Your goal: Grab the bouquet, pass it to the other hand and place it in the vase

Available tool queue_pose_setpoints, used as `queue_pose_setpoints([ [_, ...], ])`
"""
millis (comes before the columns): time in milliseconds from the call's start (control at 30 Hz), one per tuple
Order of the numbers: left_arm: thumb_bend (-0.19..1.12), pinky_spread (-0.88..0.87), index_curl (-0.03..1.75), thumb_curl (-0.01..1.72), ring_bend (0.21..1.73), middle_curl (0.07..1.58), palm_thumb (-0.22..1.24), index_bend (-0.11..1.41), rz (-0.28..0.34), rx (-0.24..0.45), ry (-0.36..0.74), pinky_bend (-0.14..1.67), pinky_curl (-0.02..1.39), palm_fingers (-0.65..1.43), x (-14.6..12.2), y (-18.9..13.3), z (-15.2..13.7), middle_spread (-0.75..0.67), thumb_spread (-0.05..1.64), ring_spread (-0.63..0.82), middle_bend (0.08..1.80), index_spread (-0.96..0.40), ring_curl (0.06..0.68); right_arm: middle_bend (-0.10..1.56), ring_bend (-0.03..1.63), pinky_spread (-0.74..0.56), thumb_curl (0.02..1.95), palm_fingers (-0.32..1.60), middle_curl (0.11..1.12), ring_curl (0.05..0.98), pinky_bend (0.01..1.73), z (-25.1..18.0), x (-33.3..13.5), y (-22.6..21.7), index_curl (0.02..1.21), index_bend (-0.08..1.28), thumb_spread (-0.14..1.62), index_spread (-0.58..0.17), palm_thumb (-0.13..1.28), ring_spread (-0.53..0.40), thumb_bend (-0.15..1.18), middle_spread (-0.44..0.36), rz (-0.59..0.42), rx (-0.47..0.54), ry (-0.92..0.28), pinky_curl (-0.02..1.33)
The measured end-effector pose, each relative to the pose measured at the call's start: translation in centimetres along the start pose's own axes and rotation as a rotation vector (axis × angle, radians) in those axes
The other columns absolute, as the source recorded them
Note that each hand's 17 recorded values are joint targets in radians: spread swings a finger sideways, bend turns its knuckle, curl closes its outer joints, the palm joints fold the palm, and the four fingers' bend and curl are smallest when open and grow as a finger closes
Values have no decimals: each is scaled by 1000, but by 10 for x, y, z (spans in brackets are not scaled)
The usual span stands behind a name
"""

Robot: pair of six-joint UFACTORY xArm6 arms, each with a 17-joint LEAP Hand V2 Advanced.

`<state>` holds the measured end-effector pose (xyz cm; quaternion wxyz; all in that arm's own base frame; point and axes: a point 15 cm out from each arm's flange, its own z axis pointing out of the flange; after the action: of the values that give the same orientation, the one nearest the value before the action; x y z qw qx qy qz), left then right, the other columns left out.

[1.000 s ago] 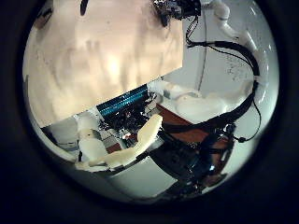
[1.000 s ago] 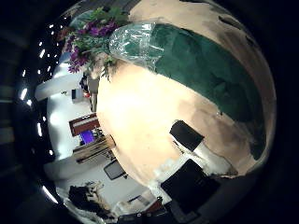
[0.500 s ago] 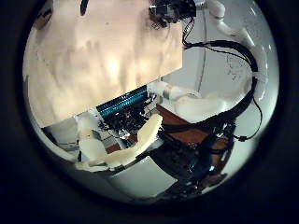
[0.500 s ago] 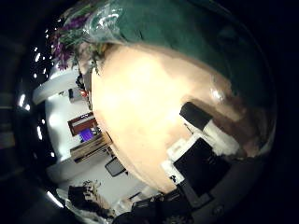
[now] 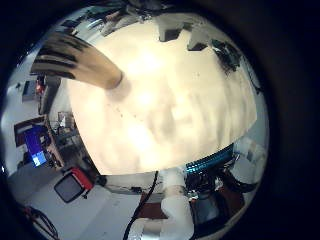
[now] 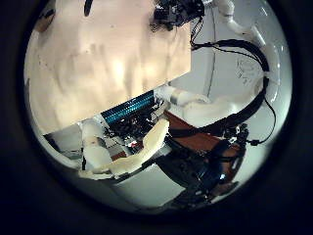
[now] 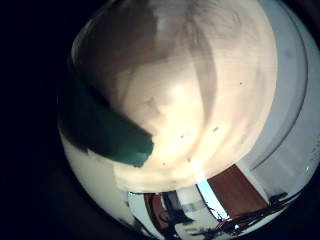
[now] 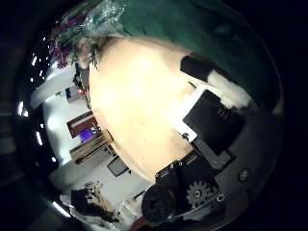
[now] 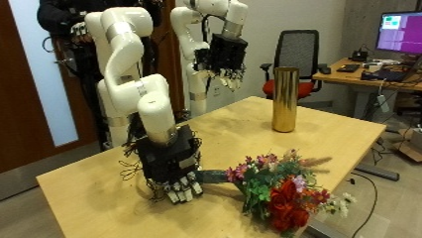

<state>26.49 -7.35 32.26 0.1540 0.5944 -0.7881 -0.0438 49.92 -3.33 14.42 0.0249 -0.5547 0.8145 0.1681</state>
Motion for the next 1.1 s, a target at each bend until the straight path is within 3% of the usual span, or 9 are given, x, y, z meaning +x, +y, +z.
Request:
queue_pose_setpoints([
  [67, -33, 445, 305, 313, 574, 353, 277, 163, 0, 1, 0, 266, 308, 228, 0, 0, 0, 263, 858, 389, 215, 144, 166, 778, 1005, -512, 513, 1267, 544, 353, 808, -9, -2, 0, 512, 395, 807, -371, 894, -317, -28, -264, -4, 16, -3, 258],
  [100, -33, 446, 305, 313, 574, 352, 277, 162, 2, 2, 0, 268, 308, 229, 0, 0, 0, 264, 858, 386, 215, 144, 166, 893, 1076, -516, 521, 1421, 594, 393, 904, -13, -3, 1, 590, 573, 814, -380, 910, -301, -21, -253, -8, 25, -4, 310],
  [267, -33, 437, 304, 312, 578, 352, 279, 160, -3, 6, 0, 273, 307, 232, -1, -1, -1, 255, 862, 377, 216, 144, 168, 1082, 1242, -459, 538, 1314, 686, 482, 1135, -49, -10, 4, 746, 806, 851, -374, 967, -261, -12, -233, -26, 88, -21, 426],
  [333, -33, 431, 303, 311, 580, 351, 279, 163, -5, 9, 0, 277, 306, 232, -1, -1, -2, 254, 865, 373, 214, 144, 168, 1178, 1317, -376, 578, 1218, 738, 534, 1287, -69, -7, 6, 831, 911, 854, -358, 1082, -244, 14, -210, -20, 123, -32, 504],
  [467, -33, 417, 302, 309, 585, 354, 281, 162, -11, 23, 0, 277, 305, 238, -3, -3, -7, 250, 867, 364, 221, 143, 168, 1258, 1383, -288, 633, 1151, 772, 583, 1388, -118, 3, 16, 904, 970, 843, -332, 1188, -222, 30, -182, -7, 197, -54, 580],
  [667, -31, 411, 311, 311, 585, 352, 291, 174, -58, 73, 28, 266, 300, 266, -16, -8, -21, 249, 874, 382, 225, 141, 163, 1301, 1416, -229, 698, 1114, 785, 615, 1409, -180, -18, 57, 956, 1007, 783, -313, 1228, -208, 7, -160, -92, 258, -132, 636],
  [867, -27, 358, 332, 306, 567, 357, 301, 186, -76, 174, 137, 243, 292, 345, -15, -21, -53, 216, 915, 360, 249, 110, 152, 1327, 1435, -207, 801, 1105, 786, 633, 1366, -237, -64, 117, 992, 1018, 604, -297, 1247, -199, 4, -147, -282, 310, -332, 685],
  [933, -24, 292, 348, 300, 564, 368, 312, 195, -73, 207, 175, 214, 282, 427, -13, -25, -66, 118, 951, 269, 288, 67, 145, 1333, 1436, -205, 826, 1104, 785, 636, 1347, -254, -75, 136, 999, 1016, 553, -294, 1237, -197, -4, -145, -333, 322, -394, 699],
  [1100, -26, 214, 379, 288, 550, 381, 312, 197, -64, 268, 260, 189, 266, 482, -12, -28, -96, 44, 1009, 185, 313, 24, 132, 1345, 1439, -200, 884, 1107, 779, 641, 1301, -285, -92, 177, 1019, 1017, 406, -288, 1223, -195, -15, -136, -487, 350, -528, 747],
])
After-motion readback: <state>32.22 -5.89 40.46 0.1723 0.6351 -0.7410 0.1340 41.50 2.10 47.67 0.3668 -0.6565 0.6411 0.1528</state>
